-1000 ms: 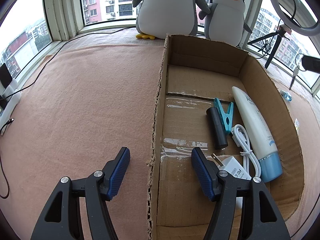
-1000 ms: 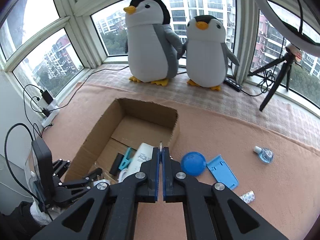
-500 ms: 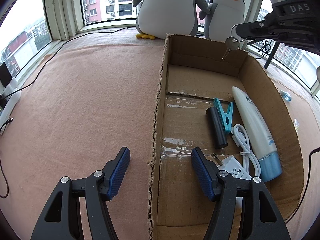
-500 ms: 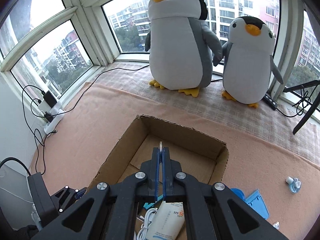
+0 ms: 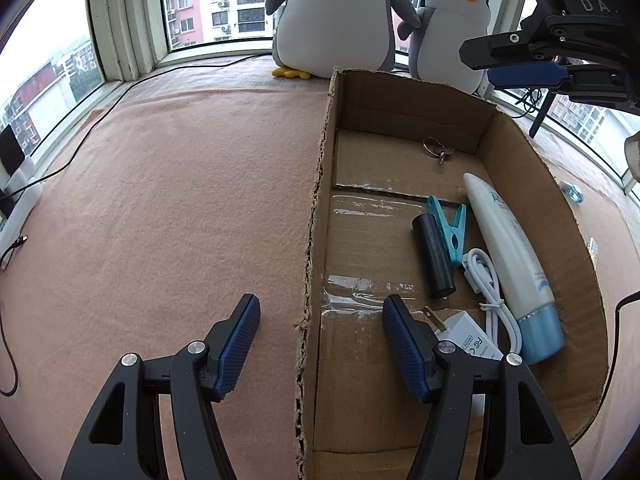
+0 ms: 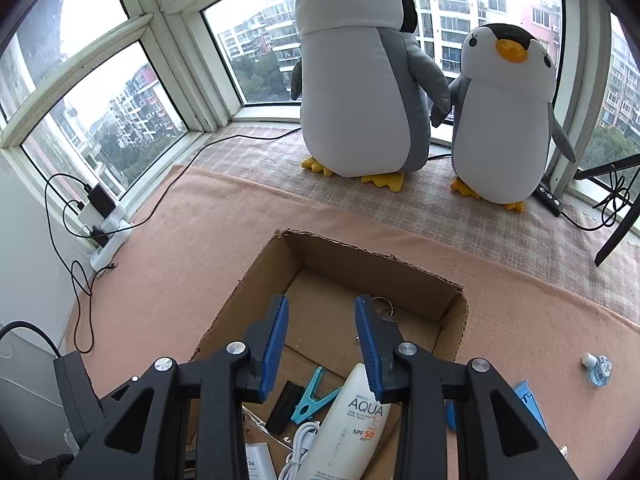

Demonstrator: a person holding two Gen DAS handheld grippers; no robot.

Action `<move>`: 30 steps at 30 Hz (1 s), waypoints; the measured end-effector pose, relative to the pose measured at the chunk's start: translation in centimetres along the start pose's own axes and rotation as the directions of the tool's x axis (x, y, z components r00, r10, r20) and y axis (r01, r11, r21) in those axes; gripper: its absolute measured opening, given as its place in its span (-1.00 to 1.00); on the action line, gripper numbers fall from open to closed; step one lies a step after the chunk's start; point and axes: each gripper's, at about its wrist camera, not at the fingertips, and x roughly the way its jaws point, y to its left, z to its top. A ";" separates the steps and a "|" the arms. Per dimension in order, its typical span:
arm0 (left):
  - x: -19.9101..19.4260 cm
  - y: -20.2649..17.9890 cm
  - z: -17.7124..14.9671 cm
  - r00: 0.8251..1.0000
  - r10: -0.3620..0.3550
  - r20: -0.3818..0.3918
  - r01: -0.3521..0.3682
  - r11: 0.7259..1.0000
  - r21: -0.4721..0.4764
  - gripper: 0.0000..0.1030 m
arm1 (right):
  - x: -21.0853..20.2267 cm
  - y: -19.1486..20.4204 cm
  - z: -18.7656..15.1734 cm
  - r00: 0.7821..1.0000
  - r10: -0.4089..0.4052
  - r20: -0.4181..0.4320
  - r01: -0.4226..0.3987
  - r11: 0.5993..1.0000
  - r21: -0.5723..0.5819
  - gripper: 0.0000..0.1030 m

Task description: Organize rigid objects

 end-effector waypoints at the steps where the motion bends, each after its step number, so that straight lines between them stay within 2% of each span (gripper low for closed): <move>1: 0.0 0.0 0.0 1.000 0.000 0.000 0.000 1.000 0.000 0.31 | -0.3 -0.2 -0.1 1.000 -0.003 0.007 0.003 1.000 0.006 -0.38; 14: -0.1 0.0 0.0 1.000 0.001 0.001 -0.001 1.000 0.004 0.31 | -4.6 -3.7 -2.0 0.997 -0.023 0.078 0.019 0.999 0.046 -0.37; 17: -0.1 0.0 0.0 1.000 0.001 0.001 -0.001 1.000 0.003 0.31 | -5.7 -5.5 -2.6 0.996 -0.032 0.087 0.025 0.996 0.086 -0.07; 19: -0.1 0.0 0.0 1.000 0.000 0.001 0.000 1.000 0.004 0.31 | -6.4 -6.7 -3.1 0.995 -0.035 0.089 0.026 0.995 0.099 -0.02; 24: -0.1 0.0 0.0 1.000 0.000 0.001 0.000 1.000 0.004 0.32 | -7.3 -9.4 -4.4 0.994 -0.095 0.059 0.087 0.989 0.118 -0.02; 30: -0.1 0.0 0.0 1.000 0.001 0.001 -0.001 1.000 0.005 0.32 | -6.4 -12.1 -6.5 0.989 -0.148 -0.030 0.150 0.982 0.113 -0.02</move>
